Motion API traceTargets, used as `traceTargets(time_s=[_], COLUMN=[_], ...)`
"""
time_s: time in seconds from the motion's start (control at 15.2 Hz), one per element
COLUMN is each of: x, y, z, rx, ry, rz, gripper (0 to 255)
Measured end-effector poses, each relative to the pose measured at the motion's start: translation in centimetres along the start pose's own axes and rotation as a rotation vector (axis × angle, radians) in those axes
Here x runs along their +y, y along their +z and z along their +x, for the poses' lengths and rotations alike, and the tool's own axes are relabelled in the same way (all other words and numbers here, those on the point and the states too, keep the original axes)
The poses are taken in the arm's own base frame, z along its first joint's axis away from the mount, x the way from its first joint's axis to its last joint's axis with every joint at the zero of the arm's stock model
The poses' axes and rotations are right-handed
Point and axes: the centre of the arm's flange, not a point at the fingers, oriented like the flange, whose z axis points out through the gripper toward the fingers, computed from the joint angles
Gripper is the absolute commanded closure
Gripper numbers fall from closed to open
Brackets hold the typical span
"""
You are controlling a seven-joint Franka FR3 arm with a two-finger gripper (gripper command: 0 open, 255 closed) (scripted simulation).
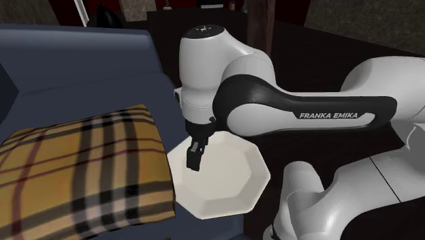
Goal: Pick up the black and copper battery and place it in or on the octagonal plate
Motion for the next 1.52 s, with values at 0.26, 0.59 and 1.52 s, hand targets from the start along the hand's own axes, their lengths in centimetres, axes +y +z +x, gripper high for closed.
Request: traceTargets(time_s=[0.26, 0.59, 1.52], x=[-2.3, -8.1, -21.4], y=[-0.8, -2.9, -7.7], z=[-0.1, -0.5, 1.0], rx=[-0.012, -0.041, -0.114], ry=[0.03, 0.105, 0.284], rz=[0.009, 0.03, 0.081], gripper=[0, 0, 0])
